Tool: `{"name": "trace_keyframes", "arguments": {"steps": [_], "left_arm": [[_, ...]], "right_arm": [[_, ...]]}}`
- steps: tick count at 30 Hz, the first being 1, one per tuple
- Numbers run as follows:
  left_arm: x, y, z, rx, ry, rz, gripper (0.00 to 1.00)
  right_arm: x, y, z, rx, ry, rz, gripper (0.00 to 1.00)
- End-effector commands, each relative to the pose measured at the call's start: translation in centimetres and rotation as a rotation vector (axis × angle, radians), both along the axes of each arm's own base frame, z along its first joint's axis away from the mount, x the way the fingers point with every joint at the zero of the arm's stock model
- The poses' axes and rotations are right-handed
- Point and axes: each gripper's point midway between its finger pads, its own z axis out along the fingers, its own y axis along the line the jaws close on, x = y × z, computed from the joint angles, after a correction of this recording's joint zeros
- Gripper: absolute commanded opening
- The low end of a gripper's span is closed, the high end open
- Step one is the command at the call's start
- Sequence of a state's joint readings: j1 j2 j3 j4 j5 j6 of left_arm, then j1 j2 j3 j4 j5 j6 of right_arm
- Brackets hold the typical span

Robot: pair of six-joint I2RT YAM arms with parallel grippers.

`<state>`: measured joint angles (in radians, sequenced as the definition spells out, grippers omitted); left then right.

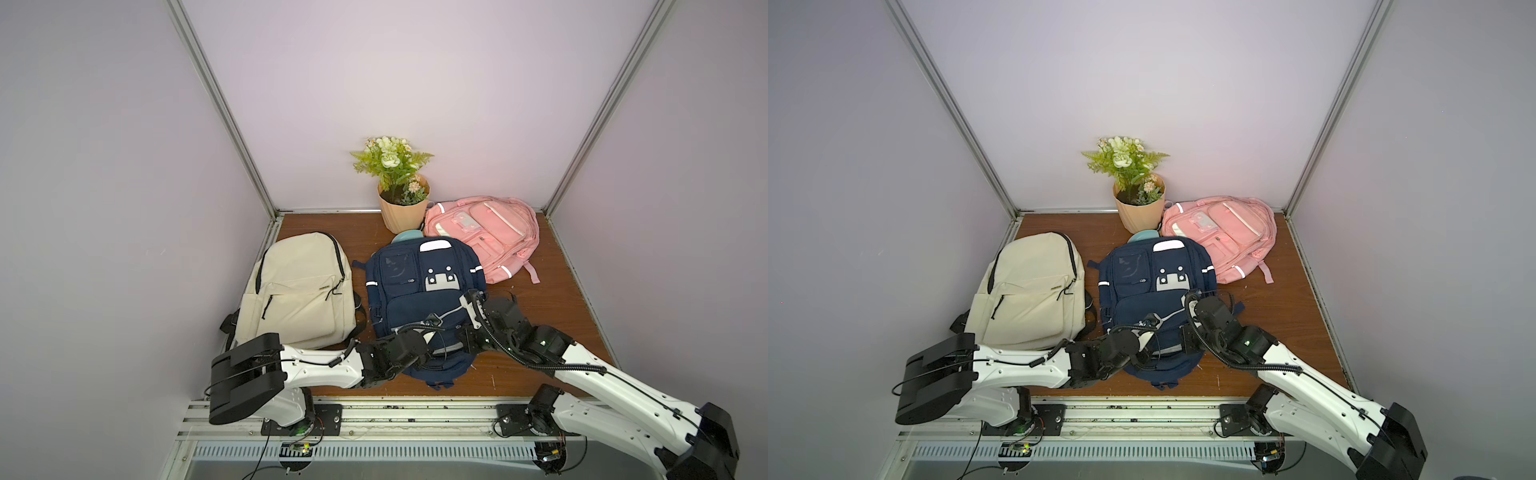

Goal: Zip up the backpack
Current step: Zip the zipper on the backpack.

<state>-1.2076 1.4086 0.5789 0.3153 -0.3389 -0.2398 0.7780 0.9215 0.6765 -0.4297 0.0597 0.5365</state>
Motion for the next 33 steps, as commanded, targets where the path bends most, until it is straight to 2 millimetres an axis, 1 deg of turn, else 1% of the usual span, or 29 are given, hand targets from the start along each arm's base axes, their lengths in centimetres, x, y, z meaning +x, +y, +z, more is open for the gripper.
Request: {"name": "trace_keyframes", "arguments": {"steps": [1, 4, 7, 10, 13, 14, 16, 19, 22, 24, 26, 28, 31, 32, 33], "left_arm": [[1.1, 5.6, -3.4, 0.172, 0.000, 0.171, 0.00], [0.8, 5.4, -3.6, 0.182, 0.006, 0.142, 0.00], [0.5, 5.4, -3.9, 0.199, 0.010, 0.118, 0.00], [0.4, 5.6, -3.9, 0.206, 0.008, 0.116, 0.00], [0.3, 5.8, -3.8, 0.201, 0.009, 0.115, 0.00], [0.2, 5.8, -3.8, 0.198, 0.008, 0.110, 0.00], [0.2, 5.8, -3.7, 0.191, 0.005, 0.105, 0.00], [0.2, 5.7, -3.6, 0.194, 0.001, 0.099, 0.00], [0.2, 5.6, -3.6, 0.199, -0.002, 0.098, 0.00], [0.3, 5.6, -3.3, 0.194, -0.005, 0.103, 0.00], [0.4, 5.4, -3.0, 0.180, -0.005, 0.106, 0.00], [0.4, 4.8, -2.5, 0.161, 0.002, 0.103, 0.01], [0.6, 2.8, -1.0, 0.115, 0.011, 0.076, 0.17], [0.8, 2.1, -0.2, 0.097, 0.007, 0.069, 0.22], [0.9, 1.4, 0.5, 0.076, 0.002, 0.060, 0.29]], "right_arm": [[1.3, -4.5, 0.7, -0.133, 0.021, -0.181, 0.00], [2.3, -5.7, 0.2, -0.178, 0.066, -0.205, 0.01], [3.4, -7.3, -0.4, -0.226, 0.105, -0.225, 0.00], [4.7, -8.5, 0.3, -0.245, 0.104, -0.242, 0.00], [5.7, -9.9, 1.3, -0.314, 0.070, -0.268, 0.00], [5.9, -10.1, 1.5, -0.321, 0.069, -0.274, 0.00], [6.4, -9.8, 1.9, -0.320, 0.055, -0.246, 0.00], [7.0, -9.8, 1.7, -0.336, 0.046, -0.251, 0.00], [7.3, -10.6, 1.4, -0.388, 0.051, -0.283, 0.00], [7.2, -10.1, 1.4, -0.374, 0.065, -0.253, 0.00], [6.8, -8.1, 1.7, -0.302, 0.058, -0.162, 0.00], [6.1, -5.8, 2.3, -0.219, 0.030, -0.090, 0.00], [4.5, -2.6, 2.7, -0.111, 0.013, 0.005, 0.00], [4.1, -2.0, 2.7, -0.100, 0.007, 0.017, 0.00], [3.7, -1.4, 2.7, -0.094, -0.003, 0.032, 0.00]]}}
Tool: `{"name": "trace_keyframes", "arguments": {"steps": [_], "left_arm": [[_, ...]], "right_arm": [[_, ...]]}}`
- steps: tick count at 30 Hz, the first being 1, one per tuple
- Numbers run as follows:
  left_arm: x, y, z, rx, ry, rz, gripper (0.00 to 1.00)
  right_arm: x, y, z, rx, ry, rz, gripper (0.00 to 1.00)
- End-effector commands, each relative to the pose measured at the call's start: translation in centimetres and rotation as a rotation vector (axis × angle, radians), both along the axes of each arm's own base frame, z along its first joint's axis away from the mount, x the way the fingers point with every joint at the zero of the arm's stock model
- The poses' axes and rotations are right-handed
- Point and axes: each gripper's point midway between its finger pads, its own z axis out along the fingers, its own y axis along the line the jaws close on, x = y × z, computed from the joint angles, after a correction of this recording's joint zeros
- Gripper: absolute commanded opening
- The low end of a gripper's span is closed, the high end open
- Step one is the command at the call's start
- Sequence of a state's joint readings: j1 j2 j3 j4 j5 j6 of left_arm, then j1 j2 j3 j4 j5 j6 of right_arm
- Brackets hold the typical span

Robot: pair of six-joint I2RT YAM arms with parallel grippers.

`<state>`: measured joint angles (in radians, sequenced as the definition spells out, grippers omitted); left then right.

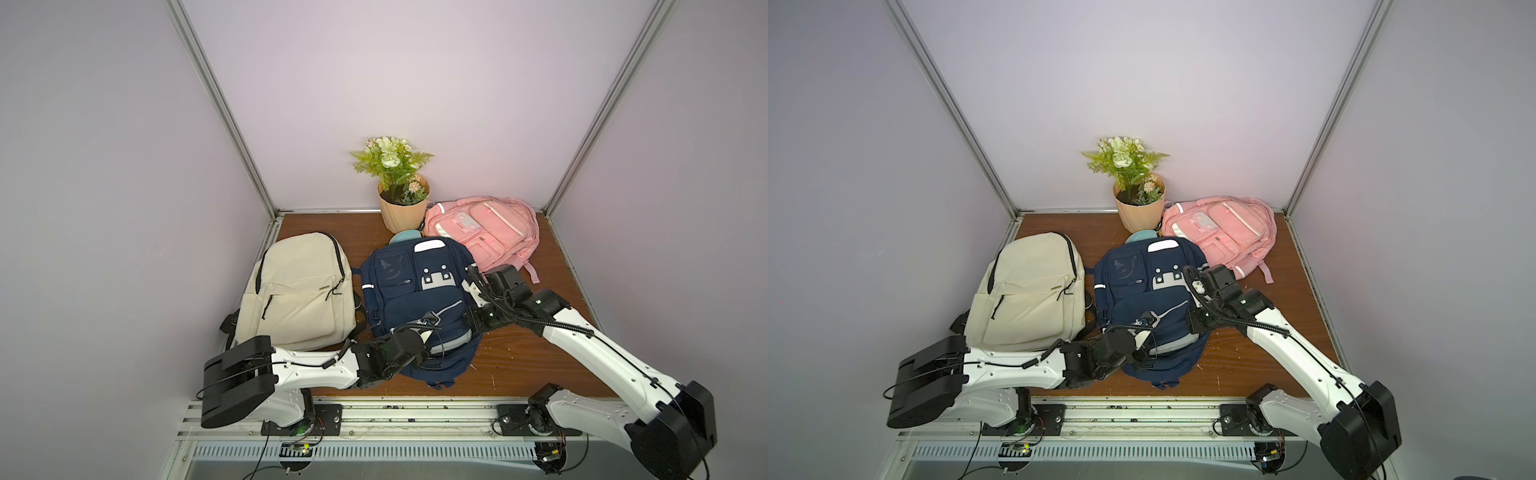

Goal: Zip up the backpack
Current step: Zip the zipper on the backpack.

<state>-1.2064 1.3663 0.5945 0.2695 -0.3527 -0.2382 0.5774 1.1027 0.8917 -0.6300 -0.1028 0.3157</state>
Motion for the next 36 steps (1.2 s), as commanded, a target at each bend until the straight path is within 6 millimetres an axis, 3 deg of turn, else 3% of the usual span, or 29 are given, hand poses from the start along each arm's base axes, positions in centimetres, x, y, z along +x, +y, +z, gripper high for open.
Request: {"name": "trace_keyframes", "arguments": {"steps": [1, 4, 11, 14, 18, 21, 31, 36], "left_arm": [[0.9, 0.4, 0.1, 0.057, 0.006, 0.043, 0.38], [1.1, -1.2, 2.0, -0.013, -0.019, 0.003, 0.57], [0.0, -4.3, 0.4, -0.001, 0.031, -0.142, 0.60], [0.4, -4.3, -0.5, 0.015, 0.040, -0.129, 0.47], [1.3, -3.5, -0.9, 0.032, 0.022, -0.061, 0.10], [1.6, -2.5, -1.1, 0.037, 0.017, -0.030, 0.01], [1.3, -1.1, -1.7, 0.028, 0.028, -0.005, 0.00], [1.1, -0.1, -2.7, 0.056, 0.043, 0.006, 0.00]], "right_arm": [[0.5, 1.0, 1.9, 0.032, -0.120, -0.017, 0.00], [-0.7, 2.4, 1.7, 0.025, -0.129, 0.026, 0.00], [-1.7, 3.8, 2.6, 0.076, -0.154, 0.053, 0.00], [-2.2, 4.5, 2.8, 0.109, -0.151, 0.080, 0.01], [-2.3, 4.2, 1.4, 0.077, -0.123, 0.064, 0.04], [-2.1, 3.1, 0.7, 0.043, -0.126, 0.013, 0.09], [-2.1, 2.0, -0.6, -0.005, -0.125, -0.018, 0.12], [-0.2, -2.8, 0.9, -0.159, -0.211, -0.209, 0.10]]}}
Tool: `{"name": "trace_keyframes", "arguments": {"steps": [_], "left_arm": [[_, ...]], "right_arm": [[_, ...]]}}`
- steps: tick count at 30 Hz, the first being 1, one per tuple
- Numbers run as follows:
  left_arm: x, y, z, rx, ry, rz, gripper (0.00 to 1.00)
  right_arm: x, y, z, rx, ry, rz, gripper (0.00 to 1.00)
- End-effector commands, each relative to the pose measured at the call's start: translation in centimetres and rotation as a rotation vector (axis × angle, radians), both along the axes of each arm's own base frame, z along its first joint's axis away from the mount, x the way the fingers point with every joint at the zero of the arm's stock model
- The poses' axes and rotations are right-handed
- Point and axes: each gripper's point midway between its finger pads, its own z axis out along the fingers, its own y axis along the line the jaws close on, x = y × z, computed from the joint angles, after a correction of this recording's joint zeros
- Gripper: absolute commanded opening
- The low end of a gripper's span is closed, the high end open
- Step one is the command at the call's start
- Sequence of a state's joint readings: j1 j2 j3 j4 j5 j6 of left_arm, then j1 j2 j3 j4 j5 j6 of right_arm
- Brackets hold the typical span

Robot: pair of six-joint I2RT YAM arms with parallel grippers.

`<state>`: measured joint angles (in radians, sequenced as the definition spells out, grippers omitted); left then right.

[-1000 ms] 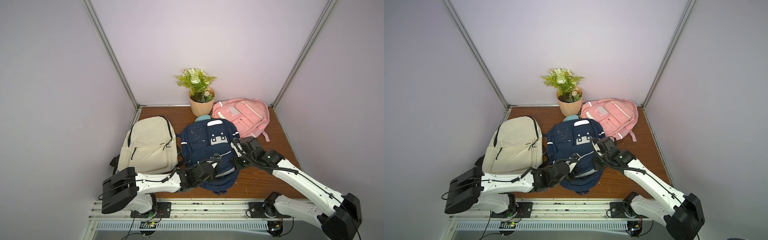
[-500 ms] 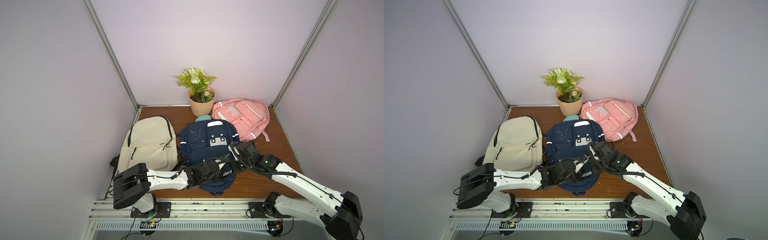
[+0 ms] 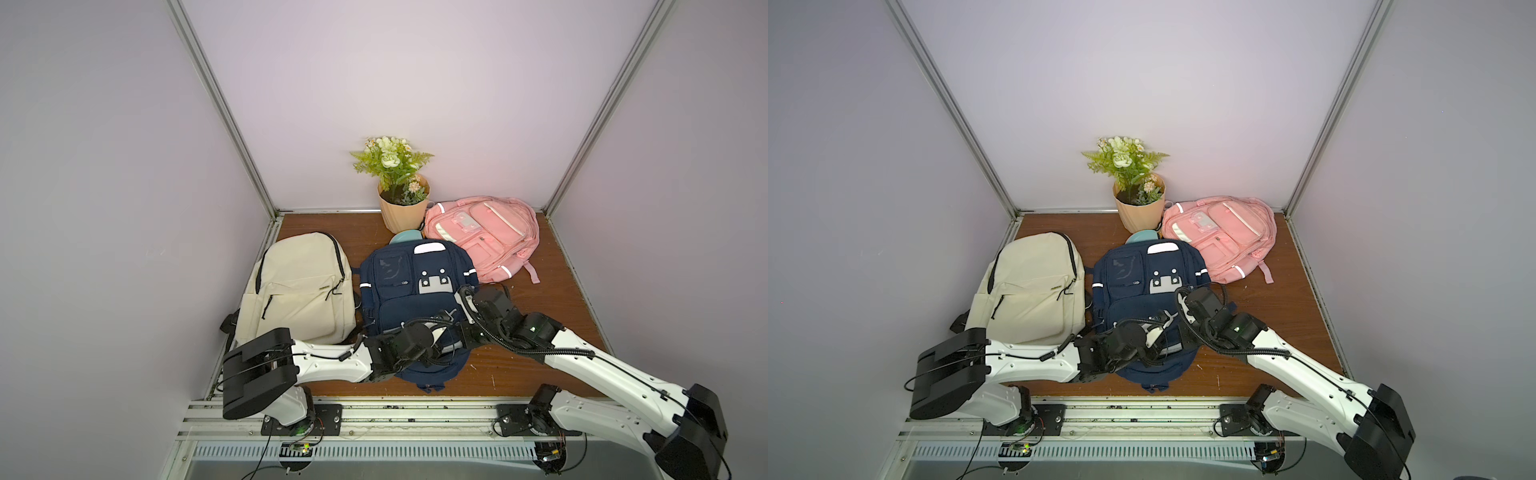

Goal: Zip up the backpack
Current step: Zip the zipper on the backpack.

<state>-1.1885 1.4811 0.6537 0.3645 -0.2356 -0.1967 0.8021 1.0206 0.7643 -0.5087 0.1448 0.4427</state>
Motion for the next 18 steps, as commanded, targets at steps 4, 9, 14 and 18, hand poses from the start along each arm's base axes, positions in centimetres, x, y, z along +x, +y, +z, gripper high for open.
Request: {"name": "trace_keyframes", "arguments": {"steps": [4, 9, 14, 18], "left_arm": [[0.5, 4.0, -3.1, 0.123, 0.029, 0.098, 0.00], [-0.1, 4.7, -3.9, 0.179, 0.017, 0.103, 0.00], [-0.8, 4.9, -4.4, 0.180, 0.030, 0.070, 0.00], [-1.2, 5.0, -5.0, 0.217, 0.025, 0.051, 0.00]], "right_arm": [[3.4, -6.8, 1.7, -0.125, -0.035, -0.247, 0.05], [5.8, -9.2, 4.6, -0.137, -0.080, -0.319, 0.05], [7.5, -11.2, 4.5, -0.216, -0.067, -0.373, 0.05], [9.0, -13.2, 4.9, -0.229, -0.070, -0.464, 0.04]]}}
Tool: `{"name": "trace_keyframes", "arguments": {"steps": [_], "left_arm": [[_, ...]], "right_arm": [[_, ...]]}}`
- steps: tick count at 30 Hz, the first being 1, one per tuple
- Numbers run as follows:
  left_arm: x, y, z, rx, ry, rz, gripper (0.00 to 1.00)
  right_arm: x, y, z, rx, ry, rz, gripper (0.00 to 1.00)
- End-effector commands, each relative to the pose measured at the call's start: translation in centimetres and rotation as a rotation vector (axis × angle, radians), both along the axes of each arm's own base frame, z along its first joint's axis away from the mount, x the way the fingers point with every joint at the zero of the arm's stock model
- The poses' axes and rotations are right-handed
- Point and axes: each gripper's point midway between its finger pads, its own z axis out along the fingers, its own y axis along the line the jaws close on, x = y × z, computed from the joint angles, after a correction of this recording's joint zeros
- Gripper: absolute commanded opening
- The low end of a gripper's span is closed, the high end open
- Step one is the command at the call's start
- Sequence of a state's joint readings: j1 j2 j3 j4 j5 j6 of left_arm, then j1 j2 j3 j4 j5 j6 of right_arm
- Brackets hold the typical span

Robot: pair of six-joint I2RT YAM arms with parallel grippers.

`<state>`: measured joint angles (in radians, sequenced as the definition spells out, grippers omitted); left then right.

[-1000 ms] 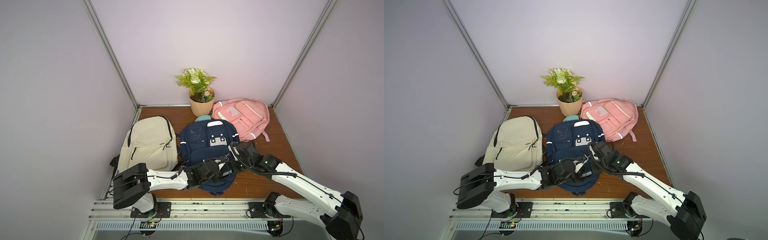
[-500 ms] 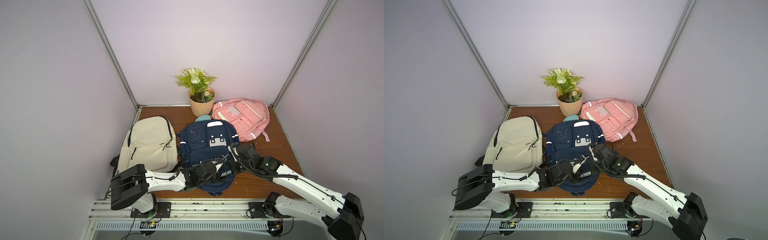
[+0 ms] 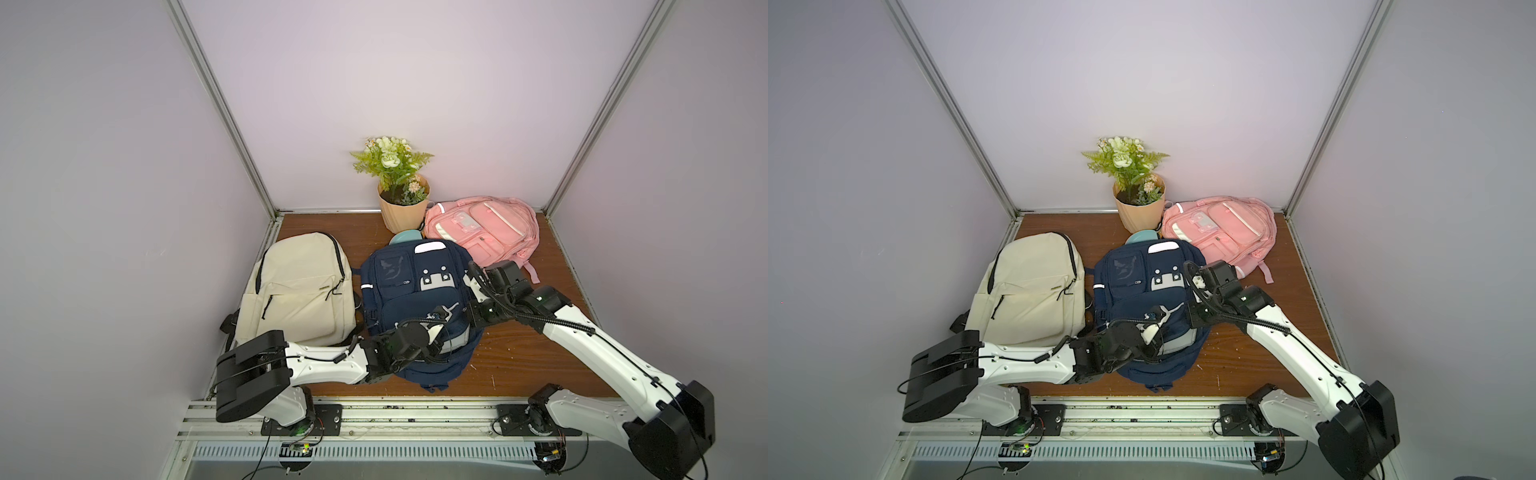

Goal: Zip up the backpack
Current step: Zip the zipper on the backpack.

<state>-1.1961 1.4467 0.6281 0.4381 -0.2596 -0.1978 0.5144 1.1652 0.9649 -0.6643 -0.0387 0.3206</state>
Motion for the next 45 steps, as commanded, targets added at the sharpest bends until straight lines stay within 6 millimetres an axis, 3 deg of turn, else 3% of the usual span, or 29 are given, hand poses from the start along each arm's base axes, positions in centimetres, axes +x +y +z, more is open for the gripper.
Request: {"name": "trace_keyframes", "arguments": {"steps": [1, 4, 7, 12, 16, 19, 21, 28, 34, 39, 40, 45], "left_arm": [[-1.5, 5.0, -7.1, 0.297, 0.069, 0.034, 0.00], [-1.8, 5.0, -7.7, 0.324, 0.068, 0.022, 0.00], [-2.3, 4.6, -7.8, 0.314, 0.073, -0.006, 0.00], [-2.6, 3.2, -7.5, 0.309, 0.071, -0.029, 0.00], [-1.8, 1.7, -5.9, 0.261, 0.064, 0.003, 0.02], [-0.7, 0.8, -3.4, 0.183, 0.029, 0.045, 0.27], [0.0, 0.4, -2.1, 0.139, 0.016, 0.063, 0.39], [2.3, -0.5, -0.2, 0.085, 0.012, 0.078, 0.54], [1.5, -2.6, 0.2, 0.075, 0.029, -0.015, 0.59], [1.6, -3.1, 1.0, 0.039, 0.022, -0.011, 0.68], [1.8, -3.2, 1.1, 0.027, 0.023, -0.002, 0.68], [3.4, -2.9, 0.7, 0.003, 0.023, 0.063, 0.49]], "right_arm": [[4.8, -9.8, 3.7, -0.246, -0.195, -0.386, 0.04], [5.6, -9.8, 4.8, -0.237, -0.240, -0.395, 0.04], [6.2, -8.3, 5.1, -0.167, -0.267, -0.342, 0.04], [6.3, -3.7, 3.3, -0.012, -0.233, -0.190, 0.00], [4.0, 0.4, 5.2, 0.078, -0.336, -0.061, 0.00], [1.6, 3.1, 6.5, 0.160, -0.368, 0.053, 0.00], [0.1, 4.3, 6.2, 0.175, -0.361, 0.105, 0.00], [-2.9, 5.6, 3.5, 0.161, -0.286, 0.163, 0.00], [-3.6, 6.8, 4.4, 0.185, -0.300, 0.187, 0.00], [-3.7, 7.6, 4.4, 0.175, -0.303, 0.194, 0.00], [-3.8, 7.7, 4.5, 0.180, -0.305, 0.196, 0.00], [-4.2, 8.0, 5.3, 0.221, -0.318, 0.197, 0.01]]}}
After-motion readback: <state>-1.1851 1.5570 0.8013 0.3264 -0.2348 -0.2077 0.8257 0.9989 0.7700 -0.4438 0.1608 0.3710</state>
